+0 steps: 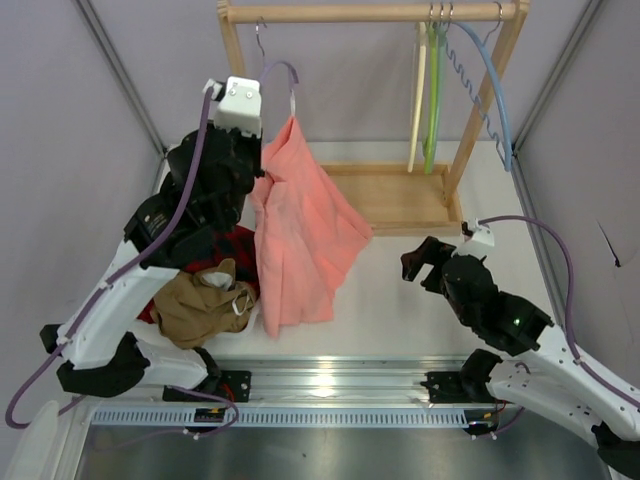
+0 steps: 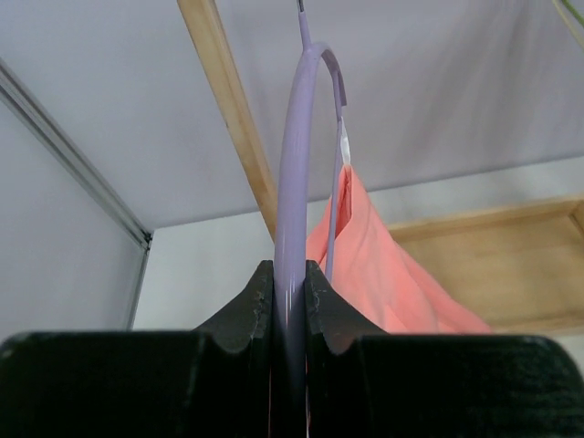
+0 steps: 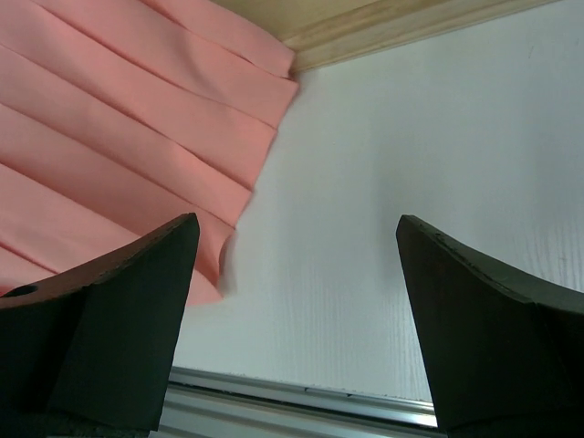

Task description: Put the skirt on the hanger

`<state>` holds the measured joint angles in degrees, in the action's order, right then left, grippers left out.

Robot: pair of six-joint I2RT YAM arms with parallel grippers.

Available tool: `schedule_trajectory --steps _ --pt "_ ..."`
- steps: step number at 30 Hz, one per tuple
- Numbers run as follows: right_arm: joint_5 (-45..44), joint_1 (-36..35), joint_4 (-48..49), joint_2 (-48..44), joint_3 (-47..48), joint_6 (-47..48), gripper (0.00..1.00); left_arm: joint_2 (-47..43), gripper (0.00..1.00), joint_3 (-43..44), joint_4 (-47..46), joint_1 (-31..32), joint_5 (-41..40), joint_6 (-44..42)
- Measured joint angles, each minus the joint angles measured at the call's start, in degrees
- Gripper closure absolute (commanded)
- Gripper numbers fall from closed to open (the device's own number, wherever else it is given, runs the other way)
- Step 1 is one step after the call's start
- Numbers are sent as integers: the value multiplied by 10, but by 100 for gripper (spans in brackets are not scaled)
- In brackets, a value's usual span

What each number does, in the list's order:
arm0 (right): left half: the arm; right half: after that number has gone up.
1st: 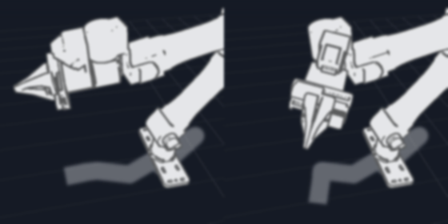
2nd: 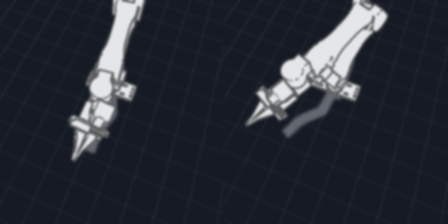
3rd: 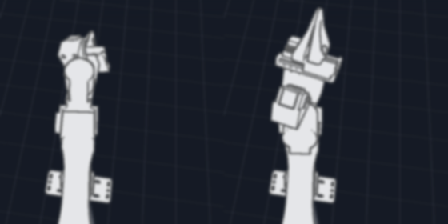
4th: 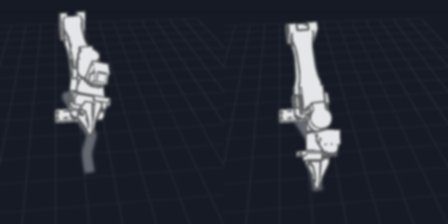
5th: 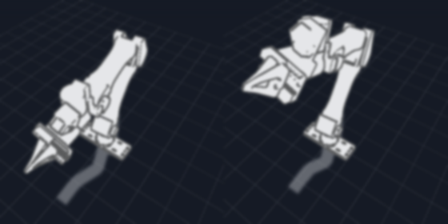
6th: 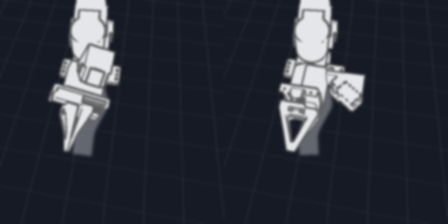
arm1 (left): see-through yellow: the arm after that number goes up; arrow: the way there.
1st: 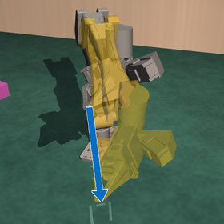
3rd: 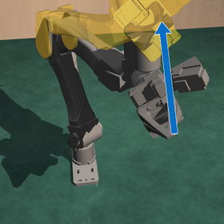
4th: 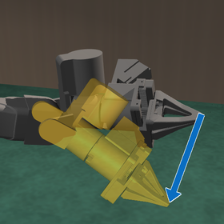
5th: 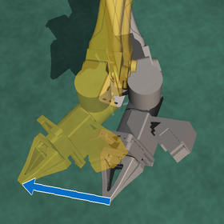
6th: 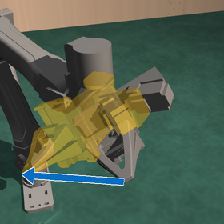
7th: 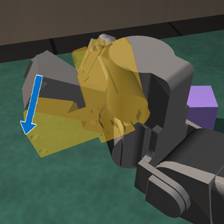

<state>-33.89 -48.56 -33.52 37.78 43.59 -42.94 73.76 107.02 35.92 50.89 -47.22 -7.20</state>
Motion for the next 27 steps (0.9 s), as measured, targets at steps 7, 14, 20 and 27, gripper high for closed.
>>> schedule_trajectory --steps 7,14,20,27 --pt "31 24 14 -11 -42 -3 4 96 100 127 -12 -37 16 -30" --pt "56 37 32 -5 -63 -10 4 155 100 173 -27 -81 20 -50" --pt "61 49 47 -1 -63 -8 3 179 100 172 -53 -112 22 -54" --pt "61 61 48 -7 -68 -6 3 156 100 76 -134 -131 33 -54"
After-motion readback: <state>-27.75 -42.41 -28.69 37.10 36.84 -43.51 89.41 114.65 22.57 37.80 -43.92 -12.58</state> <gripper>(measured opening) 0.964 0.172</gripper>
